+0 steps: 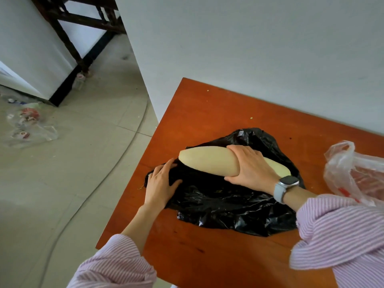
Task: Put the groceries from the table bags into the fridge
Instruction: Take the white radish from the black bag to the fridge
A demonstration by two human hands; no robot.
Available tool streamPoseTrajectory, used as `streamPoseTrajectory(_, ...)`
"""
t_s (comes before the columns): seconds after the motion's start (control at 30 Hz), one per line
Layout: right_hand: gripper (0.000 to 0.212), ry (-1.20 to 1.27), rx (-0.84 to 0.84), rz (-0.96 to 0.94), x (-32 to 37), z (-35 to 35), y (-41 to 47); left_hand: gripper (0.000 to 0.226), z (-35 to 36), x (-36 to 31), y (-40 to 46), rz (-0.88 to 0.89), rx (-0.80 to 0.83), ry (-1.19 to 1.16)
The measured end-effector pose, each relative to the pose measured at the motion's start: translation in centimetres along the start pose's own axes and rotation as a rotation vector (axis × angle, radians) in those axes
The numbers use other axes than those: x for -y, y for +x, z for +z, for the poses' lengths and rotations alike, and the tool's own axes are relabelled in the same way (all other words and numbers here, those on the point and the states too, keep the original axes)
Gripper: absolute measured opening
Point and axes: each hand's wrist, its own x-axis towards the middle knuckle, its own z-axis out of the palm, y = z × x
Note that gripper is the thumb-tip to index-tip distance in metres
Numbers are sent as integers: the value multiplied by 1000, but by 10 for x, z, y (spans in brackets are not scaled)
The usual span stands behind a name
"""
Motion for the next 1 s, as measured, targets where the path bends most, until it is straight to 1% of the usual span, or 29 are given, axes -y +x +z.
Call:
streamPoseTrajectory(0.07,82,201,-51,60,-4,-19,-5,60,-2,-3,2,27,37,53)
streamPoseTrajectory(0.13,78,363,-156,107,-5,-38,-12,54,-8,-11,6,74,48,96)
streamPoseTrajectory(0.2,76,459,-280,153,-3,-53,-17,48,-18,-24,10,100,-22,9)
streamPoseTrajectory(0.27,78,550,-388,212,-2,-67,-20,44,-30,-43,13,141,-108,-124)
streamPoseTrajectory(0.3,79,607,-443,232,-1,-74,-21,44,-35,-54,14,169,-129,-185)
streamPoseTrajectory(0.37,76,709,-574,262,-1,-87,-23,45,-43,-79,17,232,-115,-269)
streamPoseTrajectory(0.47,71,911,-805,348,-4,-106,-35,52,-45,-119,23,305,-4,-350)
streamPoseTrajectory(0.57,62,1213,-1022,429,-18,-121,-62,65,-39,-163,19,385,138,-420)
streamPoseTrajectory(0.67,55,1560,-1139,448,-35,-128,-105,82,-31,-210,0,532,244,-419)
streamPoseTrajectory(0.7,52,1636,-1163,462,-39,-128,-122,87,-28,-225,-8,583,280,-407)
streamPoseTrajectory(0.77,49,1714,-1192,490,-47,-122,-160,95,-21,-256,-27,669,339,-374)
streamPoseTrajectory(0.83,54,1726,-1224,507,-53,-110,-201,97,-12,-285,-52,714,397,-397)
streamPoseTrajectory(0.87,58,1722,-1270,523,-55,-102,-223,95,-5,-298,-66,733,435,-400)
streamPoseTrajectory(0.93,59,1715,-1373,579,-54,-83,-270,93,17,-319,-99,797,529,-325)
streamPoseTrajectory(1.0,61,1723,-1431,633,-53,-62,-319,94,48,-335,-137,862,654,-245)
